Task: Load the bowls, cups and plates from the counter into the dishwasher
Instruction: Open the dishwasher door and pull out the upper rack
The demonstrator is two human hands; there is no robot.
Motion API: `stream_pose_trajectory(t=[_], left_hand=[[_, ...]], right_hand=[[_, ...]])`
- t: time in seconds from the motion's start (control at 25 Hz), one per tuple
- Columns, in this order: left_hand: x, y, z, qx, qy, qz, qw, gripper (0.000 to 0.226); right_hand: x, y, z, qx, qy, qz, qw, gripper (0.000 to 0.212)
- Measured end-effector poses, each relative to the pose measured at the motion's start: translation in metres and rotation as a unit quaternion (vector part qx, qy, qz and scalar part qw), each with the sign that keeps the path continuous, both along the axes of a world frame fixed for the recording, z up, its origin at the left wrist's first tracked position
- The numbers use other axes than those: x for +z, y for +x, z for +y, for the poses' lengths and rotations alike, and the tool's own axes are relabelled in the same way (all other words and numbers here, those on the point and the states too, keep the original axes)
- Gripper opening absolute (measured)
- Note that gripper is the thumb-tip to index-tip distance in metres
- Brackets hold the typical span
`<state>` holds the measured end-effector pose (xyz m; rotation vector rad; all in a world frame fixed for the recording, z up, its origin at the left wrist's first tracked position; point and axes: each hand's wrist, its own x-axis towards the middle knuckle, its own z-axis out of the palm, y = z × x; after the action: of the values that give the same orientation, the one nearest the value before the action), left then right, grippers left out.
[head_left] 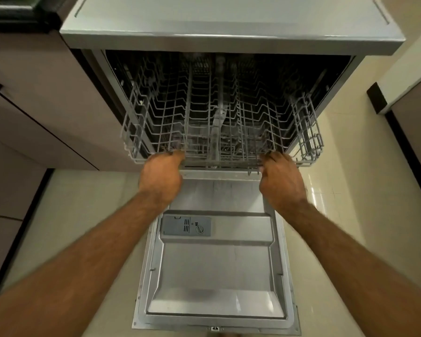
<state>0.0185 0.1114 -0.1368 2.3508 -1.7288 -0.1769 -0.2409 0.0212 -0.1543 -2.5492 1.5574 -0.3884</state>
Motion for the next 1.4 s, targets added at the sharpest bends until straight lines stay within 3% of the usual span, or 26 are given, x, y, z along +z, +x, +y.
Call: stream_pose_trajectory(t=[0.16, 0.44, 0.84, 0.96, 1.12, 1.4], left_hand=[[-0.009, -0.012, 0.054, 0.018, -0.013, 0.017, 1.000, 0.037], [-0.021, -0.028, 0.122, 0.016, -0.023, 0.035, 0.999, 0.038], [-0.029, -0.053, 0.193, 0.028, -0.043, 0.021, 0.998, 0.047], [-0.029, -0.055, 0.203, 0.020, -0.037, 0.025, 0.999, 0.051], [-0.023, -0.058, 0.204, 0.026, -0.033, 0.027, 0.999, 0.036], [-0.009, -0.052, 0.176, 0.047, 0.020, 0.093, 0.994, 0.052]], right_hand=[[-0.020, -0.022, 0.048, 0.008, -0.009, 0.041, 0.999, 0.035], [-0.008, -0.040, 0.122, -0.052, 0.022, -0.049, 0.997, 0.023], [-0.007, -0.060, 0.193, -0.100, 0.057, -0.046, 0.992, 0.029], [-0.009, -0.062, 0.207, -0.106, 0.071, -0.042, 0.991, 0.031], [-0.007, -0.062, 0.209, -0.111, 0.089, -0.042, 0.989, 0.031], [0.005, -0.049, 0.189, -0.110, 0.111, -0.081, 0.984, 0.050]])
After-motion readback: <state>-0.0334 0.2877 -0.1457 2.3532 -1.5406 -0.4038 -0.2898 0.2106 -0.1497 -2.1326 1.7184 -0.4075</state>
